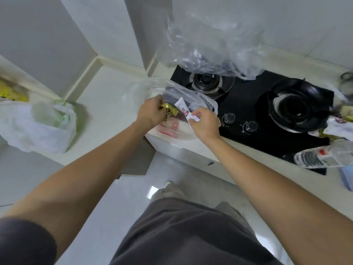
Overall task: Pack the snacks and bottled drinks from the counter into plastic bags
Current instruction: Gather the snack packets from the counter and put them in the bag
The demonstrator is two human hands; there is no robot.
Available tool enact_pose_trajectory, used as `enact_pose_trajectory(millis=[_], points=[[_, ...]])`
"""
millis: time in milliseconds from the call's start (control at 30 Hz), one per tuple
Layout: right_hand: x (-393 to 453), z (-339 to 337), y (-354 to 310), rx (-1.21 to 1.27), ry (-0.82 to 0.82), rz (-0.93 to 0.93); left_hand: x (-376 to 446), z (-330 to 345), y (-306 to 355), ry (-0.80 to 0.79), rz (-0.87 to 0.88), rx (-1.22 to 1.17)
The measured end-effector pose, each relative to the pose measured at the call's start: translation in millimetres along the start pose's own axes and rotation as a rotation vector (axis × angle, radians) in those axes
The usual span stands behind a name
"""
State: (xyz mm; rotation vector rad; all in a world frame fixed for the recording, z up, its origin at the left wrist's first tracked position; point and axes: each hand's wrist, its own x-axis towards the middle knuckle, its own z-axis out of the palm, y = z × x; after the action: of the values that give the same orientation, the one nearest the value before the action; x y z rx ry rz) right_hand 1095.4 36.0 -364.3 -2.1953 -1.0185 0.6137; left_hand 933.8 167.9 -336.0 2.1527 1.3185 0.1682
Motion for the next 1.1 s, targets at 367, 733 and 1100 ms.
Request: enact_pose_trajectory(millis=[367, 733, 1100], points=[[18, -1, -1, -0.252, -0.16, -0.211, 28, 5, -6, -0.031, 0.176, 0.234], [-33, -110, 28, -0.283, 0.04, -0.243, -16, 28, 122, 0.01, 0.444, 0.322], [-96, -274, 116, -0.385, 0.235, -0.258, -82, 88, 291, 0.071, 0.614, 0.384]])
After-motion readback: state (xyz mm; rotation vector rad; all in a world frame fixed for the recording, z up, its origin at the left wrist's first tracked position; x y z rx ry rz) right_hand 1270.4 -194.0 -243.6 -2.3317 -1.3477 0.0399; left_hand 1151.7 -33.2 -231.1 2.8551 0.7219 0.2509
